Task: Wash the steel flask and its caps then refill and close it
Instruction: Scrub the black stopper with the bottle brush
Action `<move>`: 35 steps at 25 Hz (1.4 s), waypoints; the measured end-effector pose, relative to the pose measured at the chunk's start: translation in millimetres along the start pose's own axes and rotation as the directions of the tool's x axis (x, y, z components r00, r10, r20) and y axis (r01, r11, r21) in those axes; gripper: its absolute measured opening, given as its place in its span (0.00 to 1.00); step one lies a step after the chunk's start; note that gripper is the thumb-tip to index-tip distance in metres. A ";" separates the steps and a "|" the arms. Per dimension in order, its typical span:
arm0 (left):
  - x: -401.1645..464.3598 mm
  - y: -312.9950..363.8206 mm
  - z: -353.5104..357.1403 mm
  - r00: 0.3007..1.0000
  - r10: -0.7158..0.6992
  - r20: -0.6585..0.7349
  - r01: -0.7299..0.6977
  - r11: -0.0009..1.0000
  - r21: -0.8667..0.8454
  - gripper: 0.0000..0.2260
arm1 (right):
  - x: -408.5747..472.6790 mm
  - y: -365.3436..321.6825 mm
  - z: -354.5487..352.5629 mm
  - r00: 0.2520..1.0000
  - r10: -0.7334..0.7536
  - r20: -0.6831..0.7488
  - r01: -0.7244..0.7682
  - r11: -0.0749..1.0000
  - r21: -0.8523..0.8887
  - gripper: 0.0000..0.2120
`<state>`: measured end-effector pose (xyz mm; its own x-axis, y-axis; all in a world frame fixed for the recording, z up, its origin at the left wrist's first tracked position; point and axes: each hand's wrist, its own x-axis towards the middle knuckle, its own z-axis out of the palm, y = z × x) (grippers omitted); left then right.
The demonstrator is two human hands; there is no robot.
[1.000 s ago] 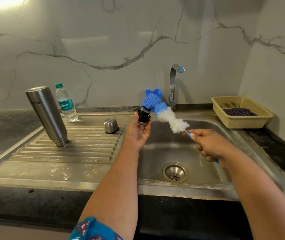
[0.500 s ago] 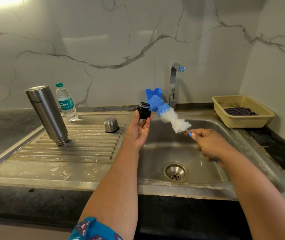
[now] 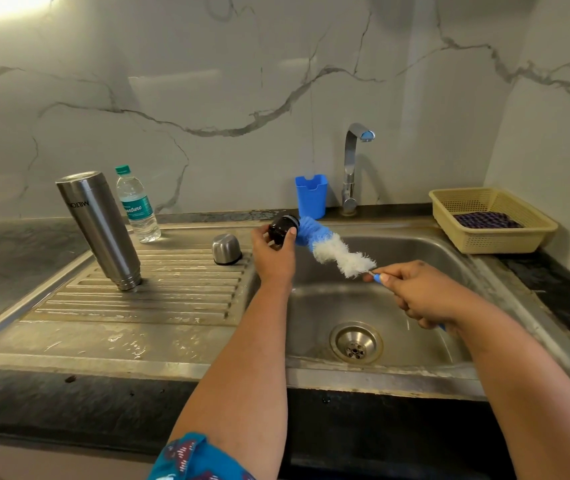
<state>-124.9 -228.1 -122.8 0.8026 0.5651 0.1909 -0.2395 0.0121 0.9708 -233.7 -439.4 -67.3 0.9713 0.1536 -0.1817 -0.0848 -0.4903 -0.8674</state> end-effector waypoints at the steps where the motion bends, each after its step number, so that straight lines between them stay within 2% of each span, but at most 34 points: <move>1: 0.4 -1.0 -0.3 0.997 0.078 -0.019 -0.074 0.988 0.134 0.19 | -0.2 -0.1 0.7 1.000 0.011 0.007 -0.011 1.000 0.027 0.12; 4: -1.8 2.0 1.7 0.969 0.247 0.009 -0.234 0.904 0.358 0.22 | 1.4 2.9 2.4 0.999 0.034 0.022 -0.035 0.995 0.090 0.13; 5: -2.2 2.1 1.7 0.966 0.257 0.011 -0.241 0.889 0.389 0.22 | 2.6 4.7 2.4 0.999 0.039 0.012 -0.039 0.996 0.076 0.13; 7: -0.9 0.6 -0.7 0.980 0.193 -0.048 -0.157 0.898 0.411 0.22 | 7.5 8.3 0.3 0.998 0.024 -0.065 -0.026 0.999 -0.030 0.13; 8: 2.5 -1.5 -3.9 0.990 0.110 -0.090 -0.070 0.926 0.370 0.21 | 9.9 9.5 -1.8 0.992 -0.011 -0.124 -0.001 0.995 -0.099 0.14; 10: 9.8 -4.7 -11.5 0.981 -0.155 -0.114 0.165 0.983 0.084 0.18 | 13.3 10.6 -5.8 0.972 -0.109 -0.207 0.064 0.975 -0.211 0.16; 11: 11.4 -4.7 -13.6 0.957 -0.283 -0.064 0.275 0.955 -0.106 0.17 | 14.3 10.9 -6.6 0.966 -0.145 -0.213 0.085 0.960 -0.267 0.16; 12: 11.2 -2.8 -13.9 0.936 -0.352 -0.016 0.340 0.913 -0.225 0.16 | 15.1 11.3 -5.7 0.966 -0.168 -0.198 0.099 0.943 -0.317 0.17; 13: 10.3 -1.2 -13.4 0.930 -0.367 0.015 0.358 0.895 -0.265 0.17 | 16.3 12.0 -3.3 0.968 -0.176 -0.177 0.106 0.932 -0.346 0.17; 15: 7.8 -0.8 -9.6 0.945 -0.321 0.068 0.328 0.920 -0.216 0.18 | 18.0 13.1 1.5 0.970 -0.176 -0.167 0.107 0.929 -0.356 0.17; 18: 2.5 -1.8 -2.0 0.967 -0.234 0.103 0.245 0.964 -0.107 0.14 | 19.7 15.1 -0.9 0.958 -0.195 -0.211 0.104 0.919 -0.379 0.17; 21: 8.0 -4.9 -7.3 0.976 -0.216 -0.021 0.212 0.970 -0.117 0.17 | 17.5 14.3 -5.3 0.973 -0.192 -0.128 0.130 0.913 -0.386 0.16; 23: 14.6 -8.6 -13.8 0.961 -0.265 -0.084 0.246 0.951 -0.189 0.19 | 15.0 11.1 -2.4 0.978 -0.198 -0.064 0.163 0.920 -0.357 0.16; 25: 14.2 -10.0 -10.9 0.971 -0.240 0.002 0.236 0.956 -0.175 0.18 | 14.3 8.2 0.6 0.974 -0.204 -0.093 0.165 0.931 -0.324 0.16; 27: 5.7 -7.5 -2.9 0.987 -0.139 0.076 0.146 0.986 -0.083 0.17 | 14.7 8.0 -2.1 0.970 -0.196 -0.147 0.145 0.943 -0.301 0.16; 29: 3.8 -3.8 -0.4 0.996 -0.087 0.028 0.089 0.992 -0.085 0.17 | 11.2 8.0 -8.5 0.980 -0.165 -0.115 0.129 0.954 -0.270 0.16; 31: 10.6 -6.0 -8.6 0.990 -0.131 -0.052 0.121 0.980 -0.161 0.18 | 8.5 7.5 -12.1 0.991 -0.119 -0.064 0.099 0.962 -0.254 0.15; 33: 14.4 -9.6 -13.7 0.989 -0.149 0.004 0.147 0.968 -0.202 0.16 | 6.7 5.8 -9.7 0.988 -0.133 -0.074 0.110 0.959 -0.262 0.15; 35: 8.5 -8.1 -8.4 0.986 -0.053 0.157 0.069 0.993 -0.099 0.16 | 7.6 5.5 -7.3 0.976 -0.168 -0.140 0.126 0.954 -0.270 0.15</move>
<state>-120.7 -216.4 -130.2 0.8899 0.4272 0.1600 -0.2366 0.1324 0.9626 -225.1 -447.2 -70.1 0.9931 0.1124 0.0336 0.1016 -0.6805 -0.7257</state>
